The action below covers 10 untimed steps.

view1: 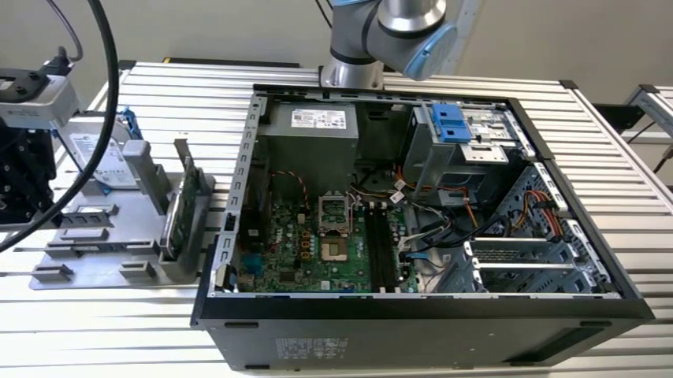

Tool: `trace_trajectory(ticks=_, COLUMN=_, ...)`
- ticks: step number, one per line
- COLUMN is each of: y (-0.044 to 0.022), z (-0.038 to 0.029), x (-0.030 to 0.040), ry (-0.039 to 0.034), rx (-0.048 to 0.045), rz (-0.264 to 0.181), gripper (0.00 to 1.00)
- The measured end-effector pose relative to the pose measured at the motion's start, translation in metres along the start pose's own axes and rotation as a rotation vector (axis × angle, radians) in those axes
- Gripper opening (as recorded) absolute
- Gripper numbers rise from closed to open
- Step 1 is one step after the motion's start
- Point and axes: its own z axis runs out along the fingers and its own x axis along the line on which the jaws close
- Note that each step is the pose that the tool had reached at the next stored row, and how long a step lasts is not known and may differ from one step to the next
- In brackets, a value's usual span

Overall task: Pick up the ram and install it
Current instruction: 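Pick up the ram and move it above insertion slot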

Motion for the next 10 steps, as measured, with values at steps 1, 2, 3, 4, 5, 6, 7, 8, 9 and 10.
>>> trace_trajectory(ticks=1, y=0.0000, z=-0.0005, x=0.0000, ry=-0.0001, rx=0.0001, rz=0.000, gripper=0.00)
trace_trajectory(ticks=2, y=0.0000, z=-0.0010, x=0.0000, ry=-0.0001, rx=0.0001, rz=0.000, gripper=0.00)
trace_trajectory(ticks=3, y=-0.0001, z=-0.0015, x=0.0000, ry=-0.0001, rx=0.0000, rz=0.000, gripper=0.00)
trace_trajectory(ticks=4, y=-0.0001, z=-0.0019, x=0.0000, ry=0.0001, rx=-0.0001, rz=0.000, gripper=0.00)
trace_trajectory(ticks=5, y=-0.0001, z=-0.0024, x=0.0000, ry=0.0000, rx=0.0000, rz=0.000, gripper=0.00)
trace_trajectory(ticks=6, y=-0.0002, z=-0.0029, x=0.0000, ry=0.0000, rx=0.0000, rz=0.000, gripper=0.00)
trace_trajectory(ticks=7, y=-0.0002, z=-0.0033, x=0.0000, ry=-0.0001, rx=0.0000, rz=0.000, gripper=0.00)
trace_trajectory(ticks=8, y=-0.0002, z=-0.0039, x=0.0000, ry=-0.0001, rx=0.0001, rz=0.000, gripper=0.00)
trace_trajectory(ticks=9, y=-0.0002, z=-0.0044, x=-0.0001, ry=-0.0001, rx=0.0001, rz=0.000, gripper=0.00)
trace_trajectory(ticks=10, y=-0.0003, z=-0.0049, x=-0.0001, ry=0.0000, rx=0.0000, rz=0.000, gripper=0.00)
